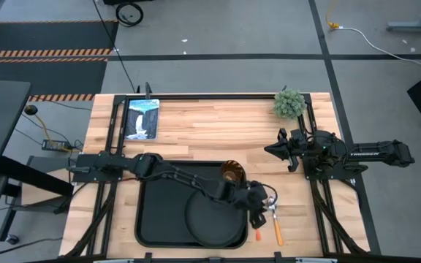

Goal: Pick and place plate/cup/fork/spoon on tray
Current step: Put the orange fork to the left of the black plate on the black tray

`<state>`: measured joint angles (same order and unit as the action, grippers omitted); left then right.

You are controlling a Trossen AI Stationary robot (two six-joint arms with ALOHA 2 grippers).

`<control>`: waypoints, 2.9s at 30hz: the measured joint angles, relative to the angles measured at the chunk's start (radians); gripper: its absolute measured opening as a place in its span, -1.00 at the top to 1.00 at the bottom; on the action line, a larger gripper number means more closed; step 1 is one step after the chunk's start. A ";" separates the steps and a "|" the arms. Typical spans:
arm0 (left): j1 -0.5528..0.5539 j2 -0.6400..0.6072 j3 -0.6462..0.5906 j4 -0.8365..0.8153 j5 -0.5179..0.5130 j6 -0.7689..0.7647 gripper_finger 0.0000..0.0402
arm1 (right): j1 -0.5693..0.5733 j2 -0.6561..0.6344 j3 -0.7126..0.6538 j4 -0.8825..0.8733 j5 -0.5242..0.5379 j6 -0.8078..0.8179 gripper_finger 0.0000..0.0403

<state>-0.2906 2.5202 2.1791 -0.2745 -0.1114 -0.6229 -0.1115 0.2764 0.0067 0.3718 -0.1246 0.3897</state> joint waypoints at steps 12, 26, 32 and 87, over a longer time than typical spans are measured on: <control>0.020 0.001 0.043 -0.108 0.186 0.147 0.45 | 0.000 0.000 0.000 0.000 0.000 0.000 0.90; 0.059 -0.013 0.173 -0.273 0.211 0.591 0.45 | 0.000 0.000 0.000 0.001 0.000 0.000 0.90; 0.086 -0.013 0.173 -0.343 0.213 0.724 0.45 | 0.000 0.000 0.000 0.000 0.000 0.000 0.90; 0.185 0.025 0.170 -0.260 0.239 0.770 0.45 | 0.000 0.000 0.000 0.000 0.000 0.000 0.90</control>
<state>-0.1058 2.5450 2.3489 -0.5348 0.1277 0.1471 -0.1112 0.2768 0.0067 0.3718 -0.1247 0.3899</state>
